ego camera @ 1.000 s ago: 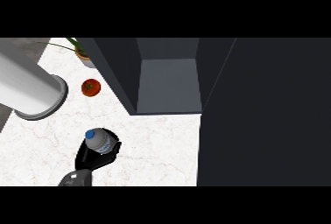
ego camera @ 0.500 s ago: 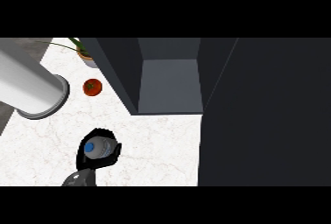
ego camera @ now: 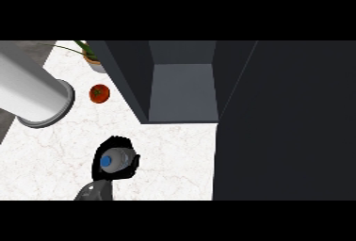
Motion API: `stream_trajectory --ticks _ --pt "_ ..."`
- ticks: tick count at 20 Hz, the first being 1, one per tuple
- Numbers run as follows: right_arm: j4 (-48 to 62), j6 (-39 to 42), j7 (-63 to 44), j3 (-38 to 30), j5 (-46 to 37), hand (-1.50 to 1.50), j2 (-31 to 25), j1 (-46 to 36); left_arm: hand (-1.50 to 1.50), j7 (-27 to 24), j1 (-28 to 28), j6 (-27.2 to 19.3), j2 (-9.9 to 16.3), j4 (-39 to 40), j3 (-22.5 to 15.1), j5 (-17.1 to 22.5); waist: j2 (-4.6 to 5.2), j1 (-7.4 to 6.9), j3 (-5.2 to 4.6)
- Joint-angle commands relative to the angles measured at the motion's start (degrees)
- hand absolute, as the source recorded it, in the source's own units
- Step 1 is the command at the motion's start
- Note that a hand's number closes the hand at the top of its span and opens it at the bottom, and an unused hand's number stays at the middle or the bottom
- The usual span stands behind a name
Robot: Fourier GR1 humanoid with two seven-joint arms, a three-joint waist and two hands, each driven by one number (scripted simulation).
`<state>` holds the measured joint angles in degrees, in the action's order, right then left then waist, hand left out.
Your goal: Pick up the bottled water, place it into the cabinet and close the cabinet
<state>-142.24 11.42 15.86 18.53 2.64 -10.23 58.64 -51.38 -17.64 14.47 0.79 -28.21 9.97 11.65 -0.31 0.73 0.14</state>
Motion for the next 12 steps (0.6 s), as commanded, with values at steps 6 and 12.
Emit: stream_trajectory --ticks 6,12 --pt "-5.06 -0.77 -4.02 -0.8 3.45 -1.5 0.02 -1.29 1.5 10.65 -1.4 -6.23 -0.78 -11.14 -13.42 12.73 0.01 -0.32 -0.13" --pt "-1.81 -0.52 -3.99 -0.98 3.38 -1.5 0.32 -2.32 1.5 16.57 -6.25 -21.73 -0.79 -21.33 -22.33 13.54 0.15 -0.12 -0.12"
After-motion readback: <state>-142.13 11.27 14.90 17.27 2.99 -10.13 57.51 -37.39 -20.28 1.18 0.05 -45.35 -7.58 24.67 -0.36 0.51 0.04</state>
